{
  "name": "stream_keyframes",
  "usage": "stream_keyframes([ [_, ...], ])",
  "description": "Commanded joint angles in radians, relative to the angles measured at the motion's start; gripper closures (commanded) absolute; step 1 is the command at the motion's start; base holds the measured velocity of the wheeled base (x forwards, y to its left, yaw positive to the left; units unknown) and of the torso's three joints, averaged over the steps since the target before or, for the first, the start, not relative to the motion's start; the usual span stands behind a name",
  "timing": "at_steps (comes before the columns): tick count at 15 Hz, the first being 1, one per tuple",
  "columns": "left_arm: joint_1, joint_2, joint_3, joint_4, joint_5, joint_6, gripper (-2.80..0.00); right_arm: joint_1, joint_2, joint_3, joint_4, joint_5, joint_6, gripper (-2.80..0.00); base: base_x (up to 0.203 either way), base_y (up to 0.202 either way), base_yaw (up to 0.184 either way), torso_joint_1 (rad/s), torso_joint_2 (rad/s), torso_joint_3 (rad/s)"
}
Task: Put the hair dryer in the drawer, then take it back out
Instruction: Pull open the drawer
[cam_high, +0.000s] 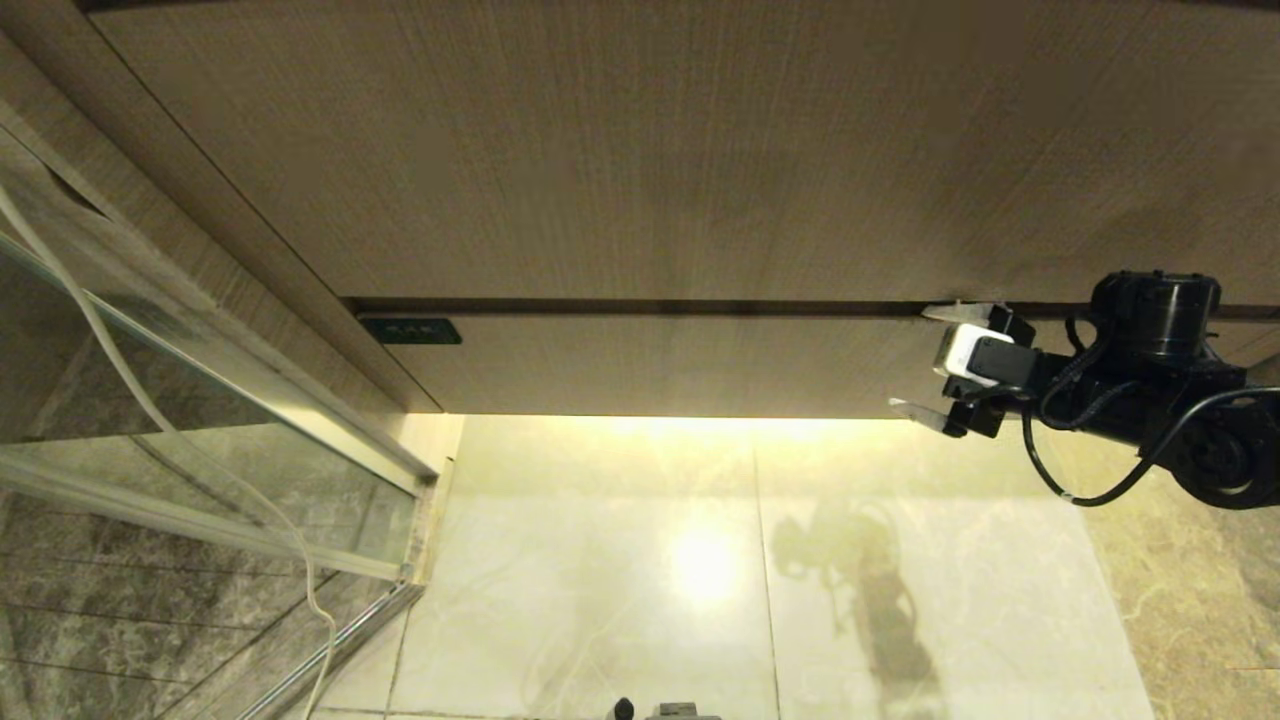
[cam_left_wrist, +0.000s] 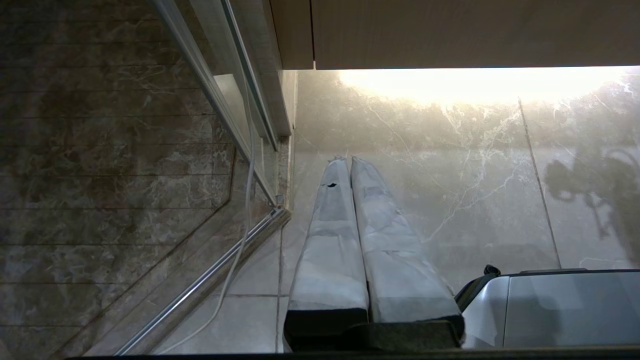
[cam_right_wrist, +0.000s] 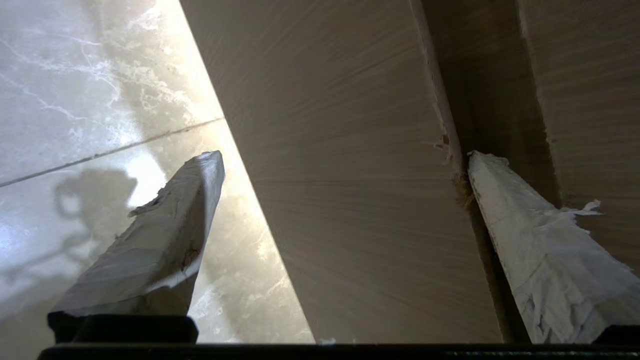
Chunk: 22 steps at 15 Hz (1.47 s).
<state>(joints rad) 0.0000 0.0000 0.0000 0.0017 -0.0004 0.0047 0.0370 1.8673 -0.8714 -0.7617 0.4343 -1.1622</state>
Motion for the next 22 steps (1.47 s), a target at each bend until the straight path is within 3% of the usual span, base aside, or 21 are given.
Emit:
stream_keyframes([
  [1,0.000,0.000,0.000,0.000,0.000,0.000,0.00,-0.003,0.009,-0.008,-0.008,0.009,-0.007,-2.80,0.000,0.000,0.000,0.000,0.00,0.000],
  [9,0.000,0.000,0.000,0.000,0.000,0.000,0.00,-0.023,0.032,-0.012,0.056,-0.017,-0.008,-2.80,0.000,0.000,0.000,0.000,0.00,0.000],
  [13,0.000,0.000,0.000,0.000,0.000,0.000,0.00,-0.027,0.015,-0.013,0.170,-0.131,-0.003,-2.80,0.000,0.000,0.000,0.000,0.00,0.000],
  [22,0.000,0.000,0.002,0.000,0.000,0.000,0.00,-0.045,-0.031,0.035,0.237,-0.137,-0.004,-2.80,0.000,0.000,0.000,0.000,0.00,0.000],
])
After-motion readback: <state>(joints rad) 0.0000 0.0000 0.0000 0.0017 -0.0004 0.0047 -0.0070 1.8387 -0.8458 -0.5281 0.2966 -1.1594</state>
